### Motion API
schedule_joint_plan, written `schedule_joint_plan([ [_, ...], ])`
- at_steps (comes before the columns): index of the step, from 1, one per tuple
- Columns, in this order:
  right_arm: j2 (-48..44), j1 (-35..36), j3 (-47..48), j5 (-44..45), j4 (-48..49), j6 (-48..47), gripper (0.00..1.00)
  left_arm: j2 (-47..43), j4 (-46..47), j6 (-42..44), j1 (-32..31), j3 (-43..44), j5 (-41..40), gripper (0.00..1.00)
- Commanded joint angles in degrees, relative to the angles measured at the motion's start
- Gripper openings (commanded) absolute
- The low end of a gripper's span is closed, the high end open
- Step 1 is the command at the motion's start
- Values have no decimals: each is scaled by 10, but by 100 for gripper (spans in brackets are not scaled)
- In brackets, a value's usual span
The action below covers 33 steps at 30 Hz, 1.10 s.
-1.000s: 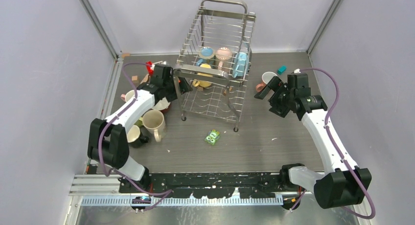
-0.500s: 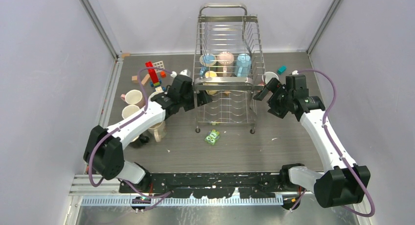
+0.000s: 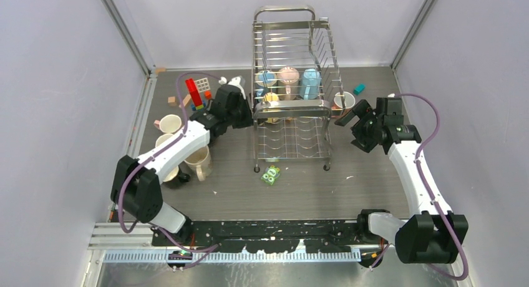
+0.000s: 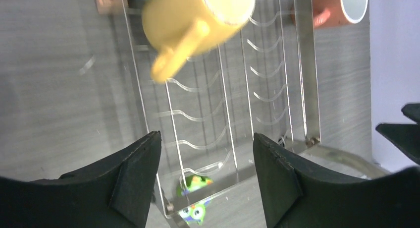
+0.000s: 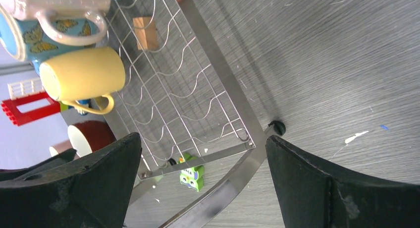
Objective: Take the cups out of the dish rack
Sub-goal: Move the dish rack to the center of the board, then unload the cup from the dish rack.
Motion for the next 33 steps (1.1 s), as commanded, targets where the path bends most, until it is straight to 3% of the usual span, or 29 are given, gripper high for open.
schedule_joint_plan([
  [1,-26,-16,1,3,3,17,100,40,71,110,43,46,69,67],
  [10,-55,-18,-3,-7,-18,16,100,143,85,258,56,112,122,55],
  [30,-74,-17,-6,-10,-24,3,100,223,149,305,64,112,157,52],
  [33,-76,-17,-7,-8,-24,1,100,226,156,304,64,113,156,47],
])
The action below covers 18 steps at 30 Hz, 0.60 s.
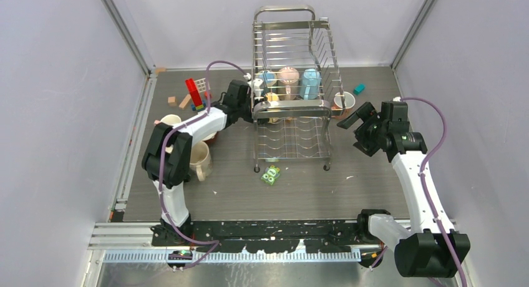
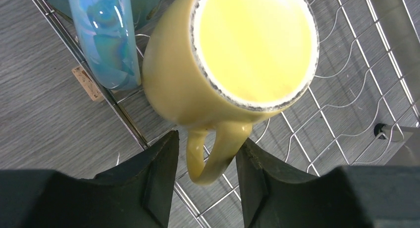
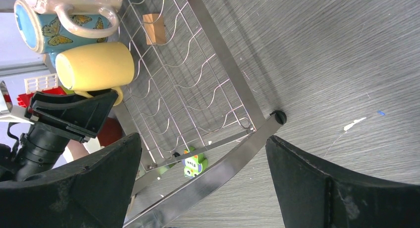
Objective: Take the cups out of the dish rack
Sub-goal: Unload the cup from the dish rack.
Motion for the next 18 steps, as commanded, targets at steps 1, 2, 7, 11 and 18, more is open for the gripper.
schedule_joint_plan([
  [1,-15,-1,-1,-5,4,-12,100,2,45,9,3,22,8,44],
  [2,-16,-1,-1,-4,4,-13,100,2,46,9,3,20,8,41],
  [7,-20,-1,-3,-3,5,-14,100,-7,55,9,2,6,8,22],
  [11,-21,-1,-5,-4,6,-14,100,-20,68,6,3,-12,7,5],
  [18,-24,-1,-10,-2,10,-14,100,-72,122,-15,3,-67,6,0],
])
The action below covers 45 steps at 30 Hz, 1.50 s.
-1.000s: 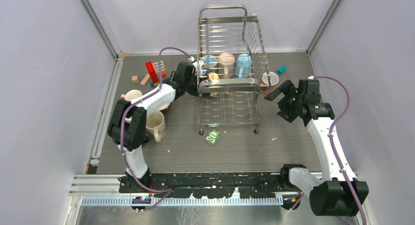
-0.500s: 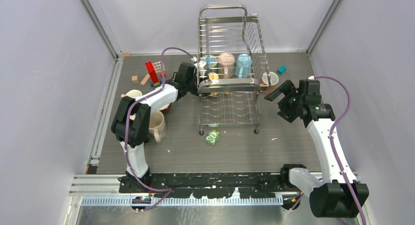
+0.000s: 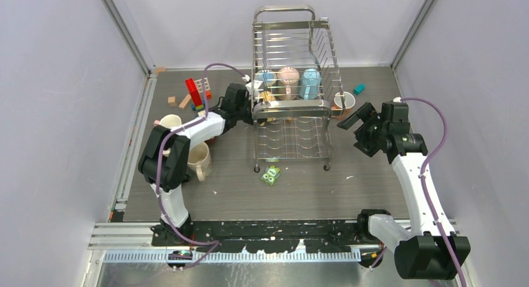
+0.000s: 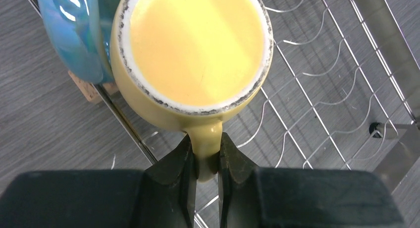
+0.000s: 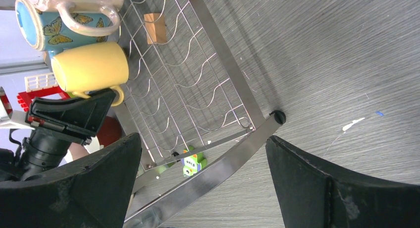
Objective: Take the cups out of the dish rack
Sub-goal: Unload the cup from the dish rack.
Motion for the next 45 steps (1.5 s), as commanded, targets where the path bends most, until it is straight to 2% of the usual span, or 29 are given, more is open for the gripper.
schedule_joint_plan([
  [1,-15,-1,-8,-2,11,-9,100,-65,67,-19,3,-38,2,0],
  [7,-13,-1,-15,-4,18,-5,100,-107,68,-19,3,-58,10,0],
  [15,-24,-1,-12,-3,21,-7,100,-178,47,-47,4,-90,-34,0],
  [19,-31,-1,0,-3,10,-11,100,-218,11,-70,8,-96,-88,0],
  [26,-44,-1,31,-7,-14,-20,100,-286,-87,-113,18,-92,-134,0],
  [35,-73,5,114,-1,-68,-39,100,-390,-231,-190,22,-93,-189,0],
  [38,-70,10,148,4,-86,-44,100,-427,-276,-199,23,-73,-201,0],
  [45,-43,15,243,31,-120,-46,100,-445,-354,-204,24,56,-232,0],
])
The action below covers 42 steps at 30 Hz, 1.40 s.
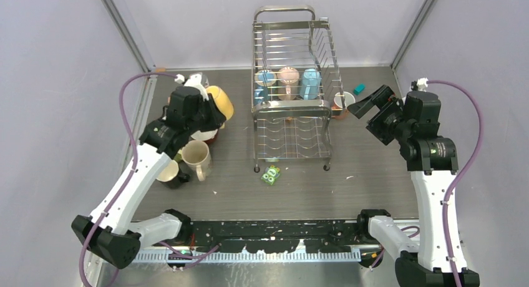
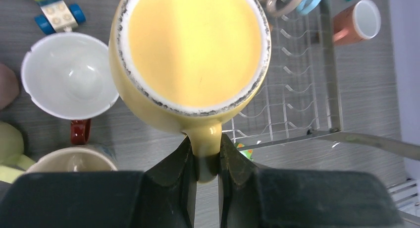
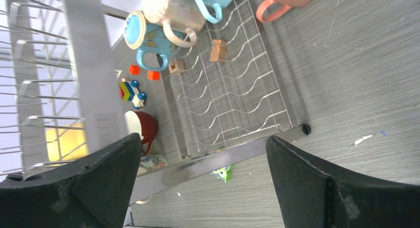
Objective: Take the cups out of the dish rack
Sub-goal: Unload the cup from the dish rack, then place the cup at the center of the board.
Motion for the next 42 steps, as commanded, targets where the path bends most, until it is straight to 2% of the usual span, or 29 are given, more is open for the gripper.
schedule_joint_plan([
  [1,24,4,84,33,-30,-16,100,-21,4,-9,4,120,-32,0],
  [9,77,4,230,40,-33,-2,100,37,29,-22,4,290,9,0],
  [14,120,5,305,-10,-9,8,100,91,62,-53,4,392,82,0],
  [17,141,8,331,-66,29,25,100,114,95,-85,4,422,124,0],
  [21,165,46,351,-126,99,51,100,136,159,-146,3,435,186,0],
  [26,214,156,381,-135,158,47,100,164,271,-251,2,418,274,0],
  [29,234,189,386,-148,203,54,100,174,331,-306,-7,402,302,0],
  [35,261,192,399,-179,252,56,100,187,403,-367,-31,372,332,0],
  [42,290,192,396,-222,303,104,99,188,492,-422,-40,329,348,0],
])
